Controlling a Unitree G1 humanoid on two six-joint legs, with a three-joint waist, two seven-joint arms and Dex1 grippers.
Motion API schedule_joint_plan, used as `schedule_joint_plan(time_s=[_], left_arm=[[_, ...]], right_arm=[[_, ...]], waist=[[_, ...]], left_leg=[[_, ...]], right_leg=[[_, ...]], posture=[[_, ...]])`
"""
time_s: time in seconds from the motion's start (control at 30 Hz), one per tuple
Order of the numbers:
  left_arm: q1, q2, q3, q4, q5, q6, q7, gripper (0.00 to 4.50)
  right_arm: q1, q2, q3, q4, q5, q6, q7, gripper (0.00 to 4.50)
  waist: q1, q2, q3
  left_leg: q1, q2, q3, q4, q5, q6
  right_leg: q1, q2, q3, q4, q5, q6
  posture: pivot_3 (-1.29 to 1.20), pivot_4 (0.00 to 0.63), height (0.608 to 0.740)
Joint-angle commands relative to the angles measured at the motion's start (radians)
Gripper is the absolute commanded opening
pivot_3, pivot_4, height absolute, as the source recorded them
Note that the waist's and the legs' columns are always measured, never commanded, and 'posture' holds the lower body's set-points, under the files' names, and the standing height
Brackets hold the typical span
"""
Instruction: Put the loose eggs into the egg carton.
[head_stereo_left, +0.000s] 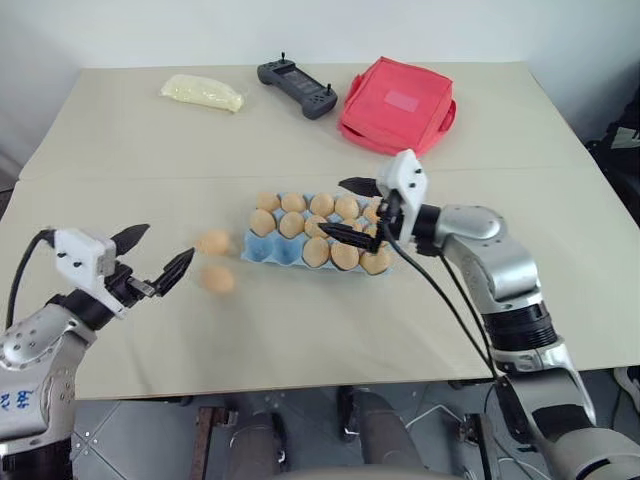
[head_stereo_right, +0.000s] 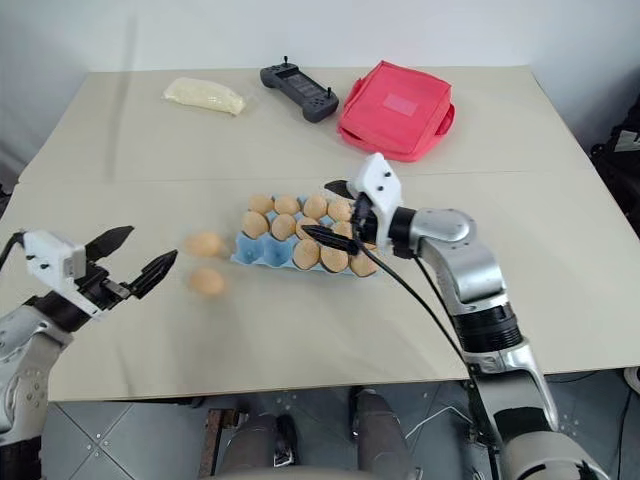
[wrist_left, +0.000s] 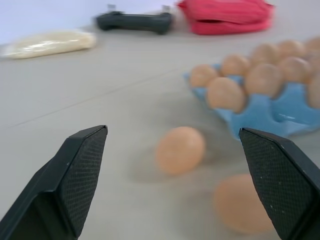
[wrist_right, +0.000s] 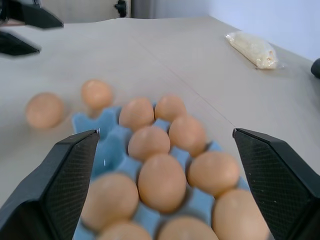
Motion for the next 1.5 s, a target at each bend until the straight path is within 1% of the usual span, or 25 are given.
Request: schedule_joint_plan(time_s=[0.03,0.07,0.17,0.33,0.47,0.57,0.7,0.83,0.97,1.17,1.47,1.5], left_arm=[[0.084,-0.033,0.077,-0.098,0.008,0.051,0.097,4.5],[0.102,-0.038,0.084,-0.112,0.009,0.064,0.112,4.5],[0.196,-0.097,0.1,-0.211,-0.023,0.098,0.153,4.5],[0.299,-0.158,0.102,-0.323,-0.09,0.167,0.181,4.5],[0.345,-0.214,0.041,-0.4,-0.084,0.193,0.231,4.5],[0.304,-0.238,-0.002,-0.423,-0.064,0.206,0.287,4.5],[0.228,-0.272,-0.06,-0.441,-0.061,0.255,0.383,4.5],[0.174,-0.265,-0.136,-0.442,-0.051,0.333,0.433,4.5],[0.108,-0.266,-0.177,-0.401,-0.027,0.372,0.476,4.5],[0.013,-0.272,-0.24,-0.316,0.019,0.378,0.484,4.5],[-0.065,-0.25,-0.3,-0.226,0.041,0.44,0.461,4.5],[-0.07,-0.245,-0.31,-0.217,0.057,0.438,0.464,4.3]], right_arm=[[0.02,-0.057,-0.055,0.035,0.058,-0.109,0.154,4.47],[0.023,-0.067,-0.061,0.049,0.068,-0.125,0.184,4.47],[0.025,-0.111,-0.065,0.12,0.08,-0.164,0.299,4.47],[0.014,-0.13,-0.076,0.162,0.138,-0.175,0.44,4.47],[0.005,-0.163,-0.04,0.229,0.099,-0.239,0.557,4.47],[-0.025,-0.146,-0.032,0.274,0.076,-0.26,0.552,4.47],[-0.04,-0.122,-0.027,0.281,0.068,-0.261,0.544,4.47],[-0.036,-0.115,-0.03,0.265,0.068,-0.252,0.537,4.47],[-0.025,-0.121,-0.034,0.242,0.072,-0.241,0.531,4.47],[-0.008,-0.13,-0.039,0.208,0.071,-0.22,0.511,4.47],[0.014,-0.136,-0.047,0.165,0.075,-0.196,0.481,4.47],[0.015,-0.136,-0.048,0.162,0.075,-0.195,0.478,4.49]], waist=[[0.001,0.0,0.0],[0.001,0.0,0.0],[0.0,0.0,0.0],[0.001,0.0,0.0],[0.001,0.0,0.0],[0.001,0.0,0.0],[0.002,0.0,0.0],[0.001,0.0,0.0],[0.004,0.0,0.0],[0.005,0.0,0.0],[0.007,0.0,0.0],[0.007,0.0,0.0]], left_leg=[[0.0,0.0,0.0,0.0,0.0,0.0],[0.0,0.0,0.0,0.0,0.0,0.0],[0.001,0.0,0.0,0.0,0.0,0.001],[0.002,0.0,0.0,0.001,0.0,0.0],[0.002,0.0,-0.001,0.001,0.0,0.0],[0.002,-0.001,-0.001,0.001,0.0,0.0],[0.002,-0.001,-0.001,0.002,0.001,0.001],[0.002,-0.001,-0.002,0.002,0.001,0.001],[0.002,-0.001,-0.002,0.002,0.001,0.001],[0.002,-0.001,-0.002,0.003,0.001,0.001],[0.002,-0.001,-0.002,0.003,0.001,0.001],[0.002,-0.001,-0.002,0.003,0.001,0.001]], right_leg=[[0.0,0.0,0.0,0.0,0.0,0.0],[0.0,0.001,0.0,-0.001,0.0,0.0],[0.0,0.001,0.001,-0.001,0.0,0.0],[0.002,0.001,0.001,-0.001,0.0,0.0],[0.002,0.001,0.001,-0.002,0.0,-0.001],[0.003,0.001,0.001,-0.003,0.0,-0.001],[0.004,0.001,0.001,-0.002,0.0,-0.001],[0.004,0.001,0.001,-0.002,0.0,0.0],[0.004,0.001,0.0,-0.001,0.0,0.0],[0.005,0.001,0.0,0.0,0.0,0.0],[0.005,0.0,0.0,0.001,0.0,0.0],[0.005,0.0,0.0,0.001,0.0,0.0]], posture=[[0.0,0.15,0.74],[0.0,0.15,0.74],[0.0,0.15,0.74],[0.0,0.15,0.74],[0.0,0.15,0.74],[0.0,0.15,0.74],[0.0,0.15,0.74],[0.0,0.15,0.74],[0.0,0.15,0.74],[0.0,0.15,0.74],[0.0,0.15,0.74],[0.0,0.15,0.74]])
